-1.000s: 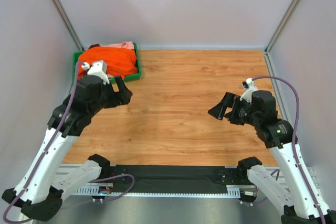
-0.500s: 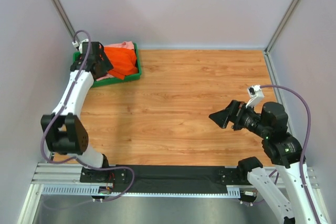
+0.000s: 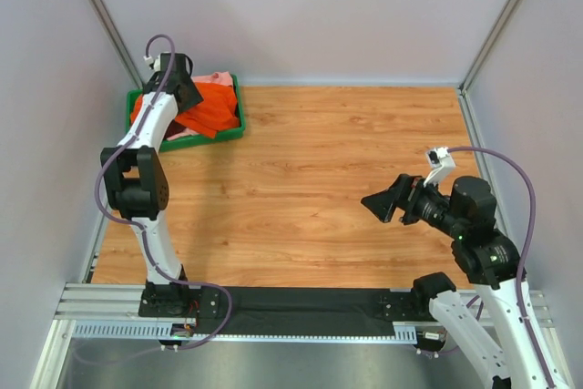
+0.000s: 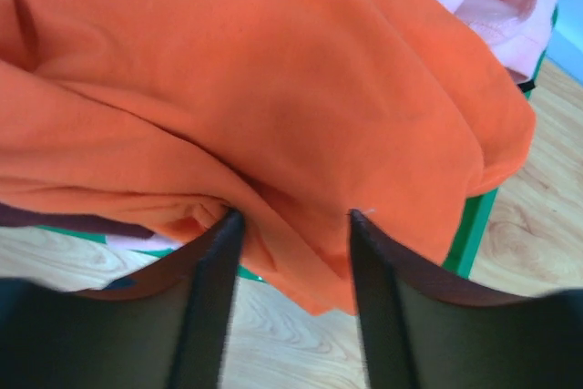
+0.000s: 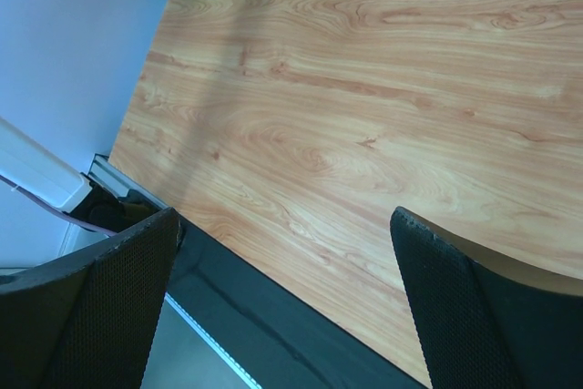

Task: Fold and stack the t-shirts
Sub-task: Grab the tshirt from the pile, then move the tshirt to the center of the board

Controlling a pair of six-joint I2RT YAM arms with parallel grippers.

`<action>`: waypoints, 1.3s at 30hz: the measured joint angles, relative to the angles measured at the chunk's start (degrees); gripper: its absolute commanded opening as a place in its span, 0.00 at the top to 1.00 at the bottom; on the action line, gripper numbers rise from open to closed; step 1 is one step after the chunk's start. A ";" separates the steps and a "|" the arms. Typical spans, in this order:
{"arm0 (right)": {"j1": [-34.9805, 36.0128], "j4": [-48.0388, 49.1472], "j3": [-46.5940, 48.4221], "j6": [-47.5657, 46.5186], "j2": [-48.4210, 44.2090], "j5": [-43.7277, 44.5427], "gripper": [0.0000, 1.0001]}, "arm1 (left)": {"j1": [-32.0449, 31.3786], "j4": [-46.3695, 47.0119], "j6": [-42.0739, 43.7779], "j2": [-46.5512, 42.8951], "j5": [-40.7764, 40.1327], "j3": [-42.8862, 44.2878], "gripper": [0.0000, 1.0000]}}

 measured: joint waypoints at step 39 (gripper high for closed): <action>0.00 -8.02 -3.72 2.01 -0.55 10.73 0.16 | -30.42 8.68 -5.66 -37.24 37.99 -51.74 0.40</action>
